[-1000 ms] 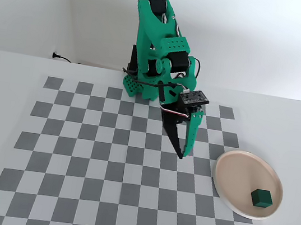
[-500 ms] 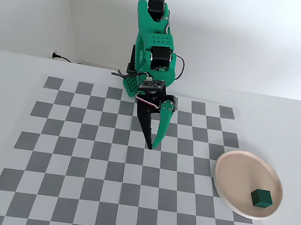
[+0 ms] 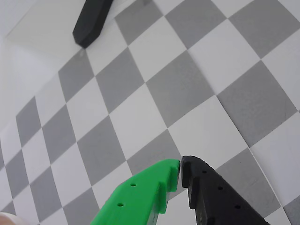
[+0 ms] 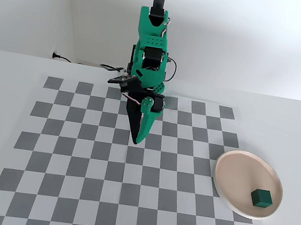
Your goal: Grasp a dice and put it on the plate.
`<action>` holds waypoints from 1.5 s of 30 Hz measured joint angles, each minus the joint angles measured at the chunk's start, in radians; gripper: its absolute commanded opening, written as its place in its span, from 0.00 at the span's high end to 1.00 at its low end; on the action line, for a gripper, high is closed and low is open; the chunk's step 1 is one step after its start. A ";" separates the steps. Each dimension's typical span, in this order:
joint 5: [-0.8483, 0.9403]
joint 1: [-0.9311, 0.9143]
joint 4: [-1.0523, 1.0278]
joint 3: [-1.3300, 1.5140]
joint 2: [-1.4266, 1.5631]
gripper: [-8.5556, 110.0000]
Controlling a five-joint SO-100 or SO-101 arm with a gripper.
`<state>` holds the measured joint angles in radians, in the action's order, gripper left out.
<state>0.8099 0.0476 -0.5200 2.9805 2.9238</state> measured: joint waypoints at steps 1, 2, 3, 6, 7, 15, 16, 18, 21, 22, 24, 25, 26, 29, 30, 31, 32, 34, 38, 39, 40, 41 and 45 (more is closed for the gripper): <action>-0.018 -0.002 0.014 0.029 0.025 0.96; -0.037 -0.005 0.017 0.060 0.054 0.96; -0.052 -0.006 0.009 0.084 0.089 0.96; -0.114 -0.008 -0.015 0.109 0.156 0.96; -0.143 -0.008 -0.014 0.120 0.169 0.96; -0.499 -0.009 -0.123 0.129 0.232 0.96; -0.543 -0.018 -0.152 0.129 0.252 0.96; -0.617 -0.025 -0.225 0.129 0.302 0.96; -0.710 -0.048 -0.350 0.129 0.373 0.96; -0.736 -0.049 -0.376 0.129 0.382 0.96; -0.775 -0.051 -0.403 0.129 0.391 0.96; -0.785 -0.060 -0.408 0.129 0.394 0.96; -0.792 -0.058 -0.411 0.129 0.394 0.96; -0.804 -0.057 -0.411 0.129 0.394 0.94; -0.802 -0.058 -0.411 0.129 0.394 0.95; -0.793 -0.058 -0.411 0.129 0.394 0.96; -0.785 -0.058 -0.411 0.129 0.394 0.96; -0.779 -0.058 -0.411 0.129 0.394 0.96; -0.773 -0.058 -0.411 0.129 0.394 0.96; -0.773 -0.058 -0.411 0.129 0.394 0.96; -0.773 -0.058 -0.411 0.129 0.394 0.96; -0.773 -0.058 -0.411 0.129 0.394 0.96; -0.773 -0.058 -0.411 0.129 0.394 0.96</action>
<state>0.0368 -0.0107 -0.9311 3.1094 3.3180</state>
